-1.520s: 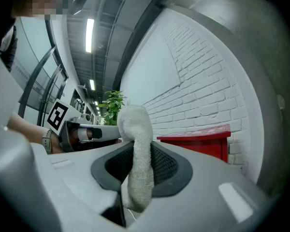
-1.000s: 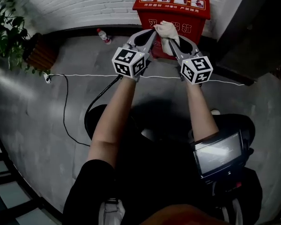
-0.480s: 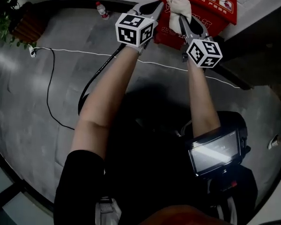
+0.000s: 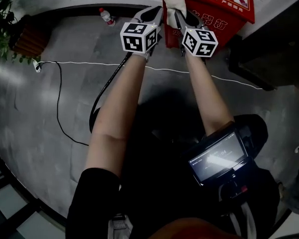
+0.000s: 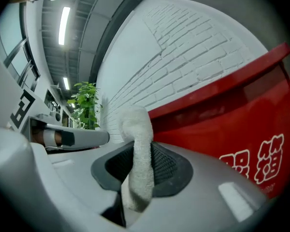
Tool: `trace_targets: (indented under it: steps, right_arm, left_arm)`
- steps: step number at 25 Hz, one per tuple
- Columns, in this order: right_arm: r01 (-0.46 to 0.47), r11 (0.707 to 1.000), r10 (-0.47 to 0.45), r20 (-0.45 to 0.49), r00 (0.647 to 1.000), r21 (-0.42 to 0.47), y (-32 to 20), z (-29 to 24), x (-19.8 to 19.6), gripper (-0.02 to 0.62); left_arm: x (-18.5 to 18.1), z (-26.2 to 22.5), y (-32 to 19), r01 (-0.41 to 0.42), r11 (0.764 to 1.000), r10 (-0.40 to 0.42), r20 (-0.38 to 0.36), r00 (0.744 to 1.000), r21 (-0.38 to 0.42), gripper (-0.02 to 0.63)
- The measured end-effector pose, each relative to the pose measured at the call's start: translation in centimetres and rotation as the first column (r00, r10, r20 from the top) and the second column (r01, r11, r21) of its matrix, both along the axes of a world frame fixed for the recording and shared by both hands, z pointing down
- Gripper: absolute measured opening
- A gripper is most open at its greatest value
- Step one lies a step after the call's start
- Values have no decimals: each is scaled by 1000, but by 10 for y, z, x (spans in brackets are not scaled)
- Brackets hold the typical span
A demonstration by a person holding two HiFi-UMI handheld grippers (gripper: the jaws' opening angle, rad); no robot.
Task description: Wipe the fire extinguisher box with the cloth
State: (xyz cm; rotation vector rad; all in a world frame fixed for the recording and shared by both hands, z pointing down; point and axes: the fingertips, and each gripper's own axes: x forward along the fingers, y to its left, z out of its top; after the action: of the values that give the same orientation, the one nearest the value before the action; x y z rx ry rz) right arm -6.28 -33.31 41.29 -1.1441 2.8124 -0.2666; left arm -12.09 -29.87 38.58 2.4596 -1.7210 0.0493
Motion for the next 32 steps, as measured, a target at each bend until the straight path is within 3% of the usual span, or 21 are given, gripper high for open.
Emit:
trace_targets:
  steps: [9,17,21,27,32]
  right_arm:
    - [-158,987,158,0,988,5,-16,-2,20,92]
    - [-244,969,244,-14,970,39,-20,-4,62,94]
    - [-303,950,305,-16,952,75,-20,-5,95,97]
    - [-384,919,386,-6,922,90,-17,-3,141,100]
    - [-479,875,480,3,877,77,-15,0,191,99]
  left_arm:
    - [11,-3,-4,-22,1000,22,-19,1000,10,0]
    - [65,2,-16,-135,990,135,-20,991,38,0]
    - [91,14,-13,-223,974,223,5,975,43,0]
    - [96,20,-27,-249,967,251,-30,968,50,-1]
    - [112,21,-33,-307,949,309,-23,951,67,-2]
